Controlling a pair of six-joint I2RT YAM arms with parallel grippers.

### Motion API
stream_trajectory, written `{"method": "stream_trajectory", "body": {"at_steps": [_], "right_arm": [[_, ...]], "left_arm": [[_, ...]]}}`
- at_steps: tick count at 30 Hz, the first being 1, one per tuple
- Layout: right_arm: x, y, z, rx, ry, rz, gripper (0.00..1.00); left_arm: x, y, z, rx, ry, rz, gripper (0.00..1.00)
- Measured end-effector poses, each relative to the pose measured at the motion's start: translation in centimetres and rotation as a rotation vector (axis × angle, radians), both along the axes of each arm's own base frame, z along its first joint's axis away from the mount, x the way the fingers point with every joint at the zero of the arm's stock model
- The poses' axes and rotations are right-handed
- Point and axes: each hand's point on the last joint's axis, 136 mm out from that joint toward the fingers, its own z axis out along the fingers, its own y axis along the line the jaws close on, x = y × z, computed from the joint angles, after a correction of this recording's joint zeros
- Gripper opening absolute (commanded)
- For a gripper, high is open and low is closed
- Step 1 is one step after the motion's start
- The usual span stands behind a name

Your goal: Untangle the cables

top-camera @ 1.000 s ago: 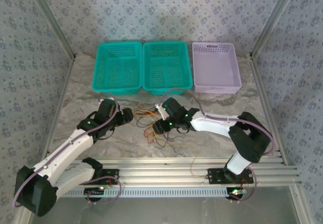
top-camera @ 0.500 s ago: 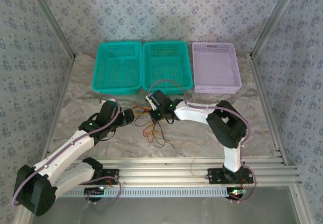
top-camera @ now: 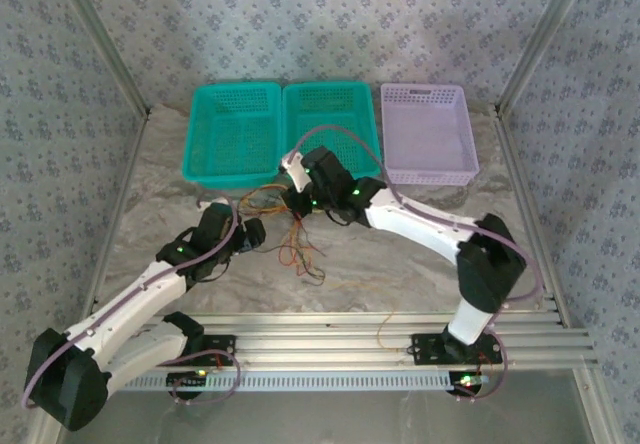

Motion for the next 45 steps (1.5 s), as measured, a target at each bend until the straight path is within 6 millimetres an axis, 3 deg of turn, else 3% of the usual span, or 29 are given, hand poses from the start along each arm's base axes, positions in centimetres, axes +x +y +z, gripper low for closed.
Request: {"method": "stream_trajectory", "body": {"at_steps": [5,10,18,30,38,45], "right_arm": [[-0.6,-0.9,7.6,0.13,-0.094,0.018,0.0],[-0.3,-2.4,10.4,0.169,-0.114,0.004,0.0],[0.0,-3.4,8.5,0.127,-0.071,-0.024,0.0],[1.8,-5.5,8.7,0.162,-0.026,-0.095,0.0],[1.7,-5.6,9.0,0.198,0.012,-0.09,0.0],[1.9,-5.9,9.2,0.223,0.042,-0.095,0.0]], "left_arm": [[0.1,-0.6,0.6,-0.02,-0.025,-0.013,0.84],[-0.2,-2.3,1.2,-0.05,-0.042,-0.067,0.84],[-1.1,-7.2,3.4,-0.078,-0.074,-0.225,0.81],[-3.4,-13.6,1.5,0.07,-0.041,-0.413,0.8],[-3.1,-14.5,-2.5,0.214,0.025,-0.447,0.79],[-1.8,-15.8,-3.7,0.273,0.047,-0.438,0.78]]}}
